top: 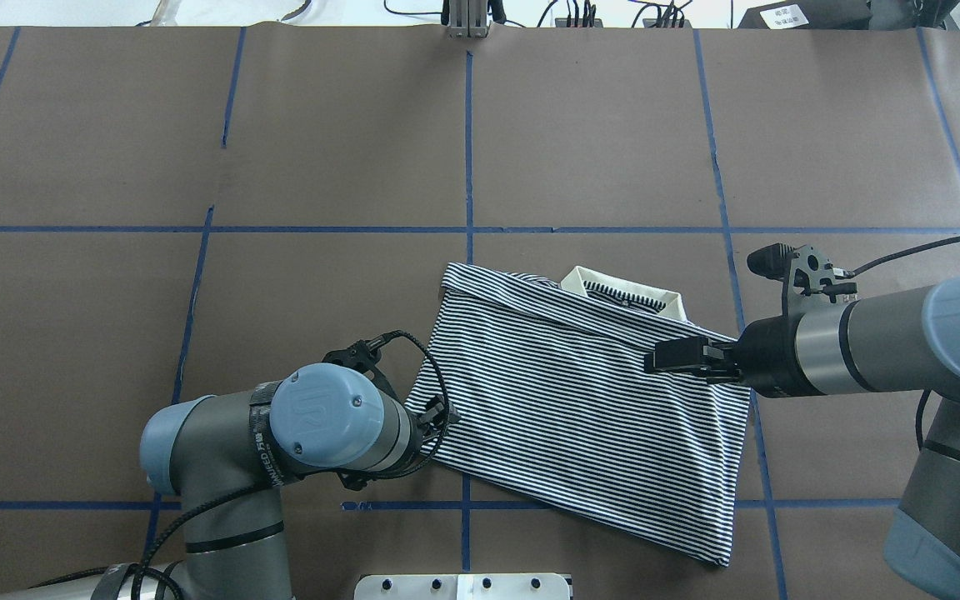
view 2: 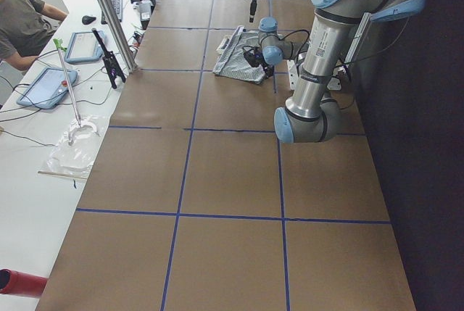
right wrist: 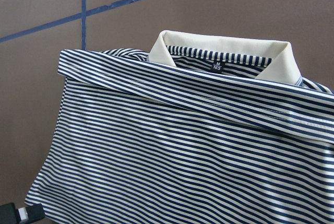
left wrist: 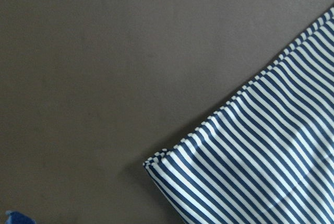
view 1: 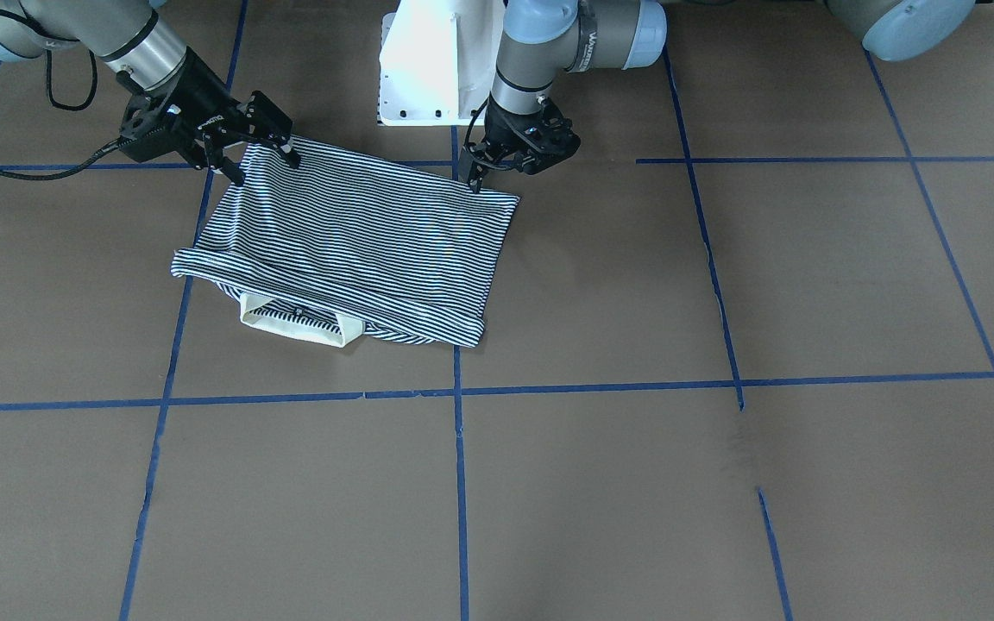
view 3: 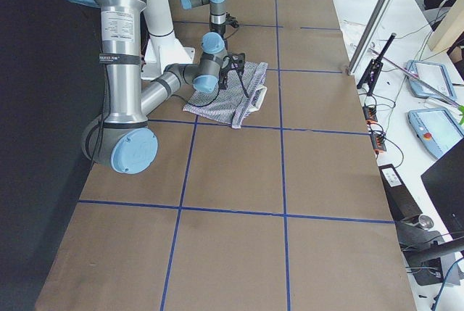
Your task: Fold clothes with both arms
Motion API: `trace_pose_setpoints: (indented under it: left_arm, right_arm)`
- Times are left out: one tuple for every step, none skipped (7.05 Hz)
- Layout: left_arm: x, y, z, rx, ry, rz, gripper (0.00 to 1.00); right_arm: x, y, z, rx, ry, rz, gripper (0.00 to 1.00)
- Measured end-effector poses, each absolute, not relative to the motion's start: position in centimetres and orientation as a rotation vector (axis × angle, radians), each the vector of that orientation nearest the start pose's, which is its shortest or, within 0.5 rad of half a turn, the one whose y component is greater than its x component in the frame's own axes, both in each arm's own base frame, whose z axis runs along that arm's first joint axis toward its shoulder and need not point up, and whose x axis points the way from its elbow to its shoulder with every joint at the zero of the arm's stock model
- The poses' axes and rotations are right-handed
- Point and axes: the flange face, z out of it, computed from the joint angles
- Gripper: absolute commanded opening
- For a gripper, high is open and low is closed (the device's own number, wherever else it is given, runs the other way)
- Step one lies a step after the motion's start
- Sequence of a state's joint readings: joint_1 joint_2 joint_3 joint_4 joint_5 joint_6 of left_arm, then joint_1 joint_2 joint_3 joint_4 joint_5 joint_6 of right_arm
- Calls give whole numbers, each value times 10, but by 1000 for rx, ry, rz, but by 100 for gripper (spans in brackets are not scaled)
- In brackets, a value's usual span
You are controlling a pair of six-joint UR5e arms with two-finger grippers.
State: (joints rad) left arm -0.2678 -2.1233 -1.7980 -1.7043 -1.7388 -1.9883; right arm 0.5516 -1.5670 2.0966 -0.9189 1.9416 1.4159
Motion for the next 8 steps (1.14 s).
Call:
trace_pose_setpoints:
  left_arm:
    - [589,-283,234,-217,901,-566,86]
    - [590,-285,236,-212,895,-570,76]
    - [591,-286,239,-209,891,-575,63]
    - [591,-288,240,-206,889,-579,60]
    - [590,-291,240,-196,889,-586,57]
    - [589,-296,241,-184,889,-597,46]
    - [587,-301,243,-175,887,-607,15]
    - [587,-303,243,-172,886,-610,0]
  right_arm:
    - [-343,-327,332,99,-1207,130,100]
    - [-343,-328,332,100,-1207,132,100]
    - [-342,-329,332,101,-1207,133,100]
    - [-342,-329,332,101,-1207,134,100]
    - [-342,-329,332,101,-1207,134,100]
    - [-342,-330,332,100,-1207,135,100]
    - [-341,-330,332,100,-1207,136,100]
    - [-340,-331,332,100,-1207,137,100]
